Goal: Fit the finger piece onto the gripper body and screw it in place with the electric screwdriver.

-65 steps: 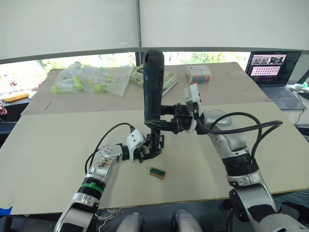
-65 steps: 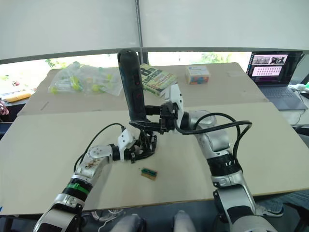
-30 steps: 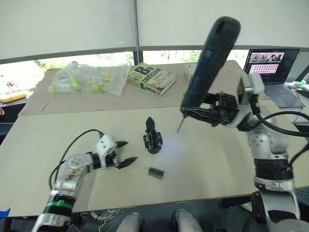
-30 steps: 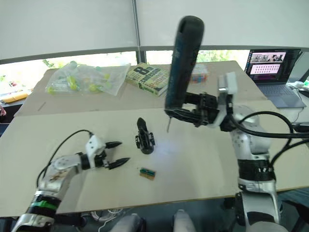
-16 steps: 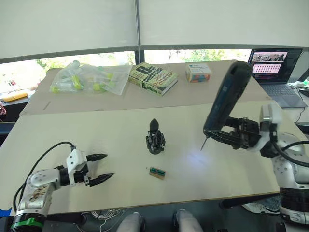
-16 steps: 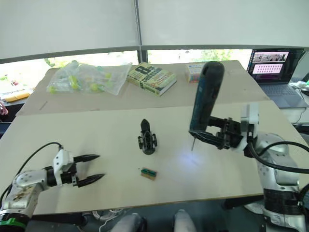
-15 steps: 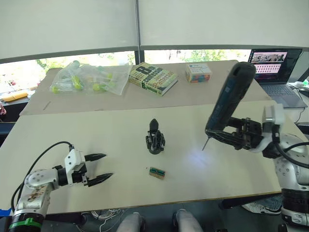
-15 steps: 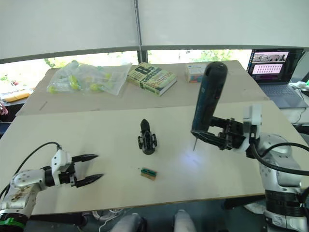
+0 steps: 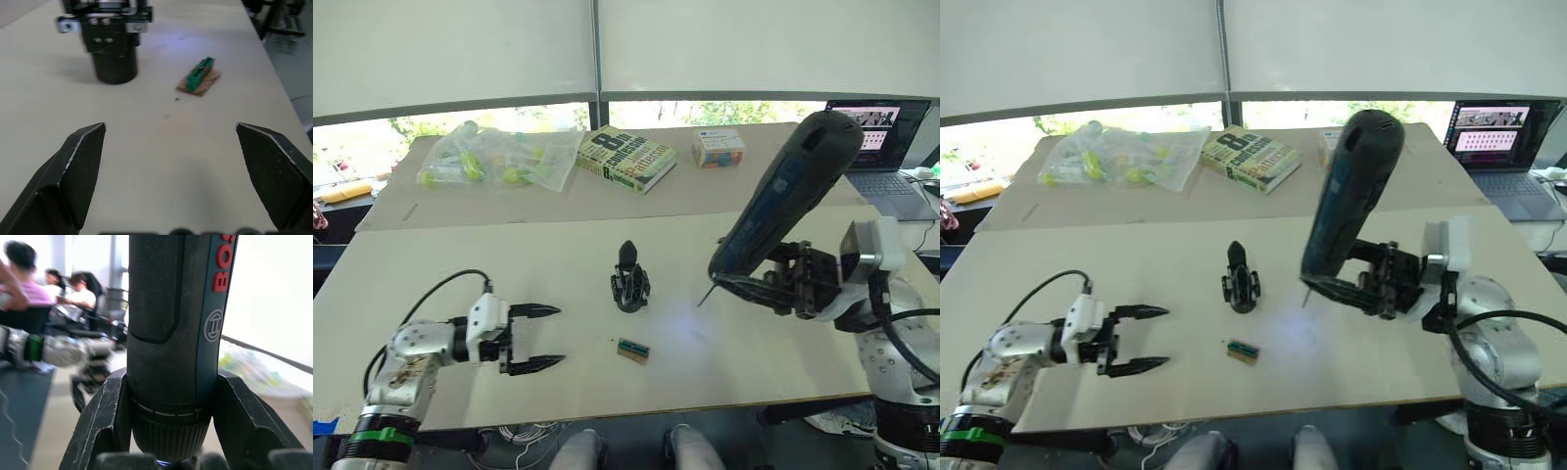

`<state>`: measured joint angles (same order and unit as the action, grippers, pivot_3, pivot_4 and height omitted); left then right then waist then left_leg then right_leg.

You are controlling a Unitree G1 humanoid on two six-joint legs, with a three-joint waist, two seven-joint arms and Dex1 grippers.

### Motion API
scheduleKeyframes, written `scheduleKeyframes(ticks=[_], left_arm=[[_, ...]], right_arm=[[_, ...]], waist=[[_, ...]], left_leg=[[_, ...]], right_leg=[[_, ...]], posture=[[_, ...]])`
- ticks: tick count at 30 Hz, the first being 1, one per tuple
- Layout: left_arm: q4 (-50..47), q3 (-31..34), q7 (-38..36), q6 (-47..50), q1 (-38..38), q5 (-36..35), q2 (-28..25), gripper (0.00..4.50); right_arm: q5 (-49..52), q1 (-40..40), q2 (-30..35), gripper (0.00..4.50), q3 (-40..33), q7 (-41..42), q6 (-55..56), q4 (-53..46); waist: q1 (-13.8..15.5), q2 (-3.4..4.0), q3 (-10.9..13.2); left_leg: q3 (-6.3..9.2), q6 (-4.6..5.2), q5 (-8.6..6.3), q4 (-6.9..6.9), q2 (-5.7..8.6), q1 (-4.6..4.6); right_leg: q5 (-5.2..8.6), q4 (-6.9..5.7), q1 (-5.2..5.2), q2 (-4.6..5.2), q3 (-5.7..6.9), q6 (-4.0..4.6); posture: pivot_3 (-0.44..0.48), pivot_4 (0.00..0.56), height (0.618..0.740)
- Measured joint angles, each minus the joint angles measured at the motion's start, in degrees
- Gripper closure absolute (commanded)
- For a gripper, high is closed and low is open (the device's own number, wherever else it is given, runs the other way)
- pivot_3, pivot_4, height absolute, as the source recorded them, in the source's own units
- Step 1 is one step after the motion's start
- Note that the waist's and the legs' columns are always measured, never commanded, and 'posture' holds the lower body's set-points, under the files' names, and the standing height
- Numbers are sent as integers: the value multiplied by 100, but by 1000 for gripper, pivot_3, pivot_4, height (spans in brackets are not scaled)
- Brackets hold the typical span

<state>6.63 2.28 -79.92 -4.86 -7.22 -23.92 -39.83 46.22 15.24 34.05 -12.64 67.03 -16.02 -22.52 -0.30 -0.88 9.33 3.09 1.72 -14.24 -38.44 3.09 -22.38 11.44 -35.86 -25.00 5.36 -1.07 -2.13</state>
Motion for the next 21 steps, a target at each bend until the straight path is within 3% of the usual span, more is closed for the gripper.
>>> scheduleKeyframes(ticks=[9,21], left_arm=[[385,-1164,230,-64,-608,828,791,12],[532,-1615,720,-34,-1079,1281,1440,12]], right_arm=[[-167,190,-696,2544,1369,-104,-124,-291],[-951,459,-1272,2544,2080,-82,184,307]], waist=[[-25,-7,3],[67,-9,4]], left_leg=[[0,0,0,-8,5,1],[3,2,-1,-32,11,4]], right_leg=[[0,-5,2,-10,3,0],[0,-11,16,-9,8,-2]], posture=[[0,150,740],[0,150,740]])
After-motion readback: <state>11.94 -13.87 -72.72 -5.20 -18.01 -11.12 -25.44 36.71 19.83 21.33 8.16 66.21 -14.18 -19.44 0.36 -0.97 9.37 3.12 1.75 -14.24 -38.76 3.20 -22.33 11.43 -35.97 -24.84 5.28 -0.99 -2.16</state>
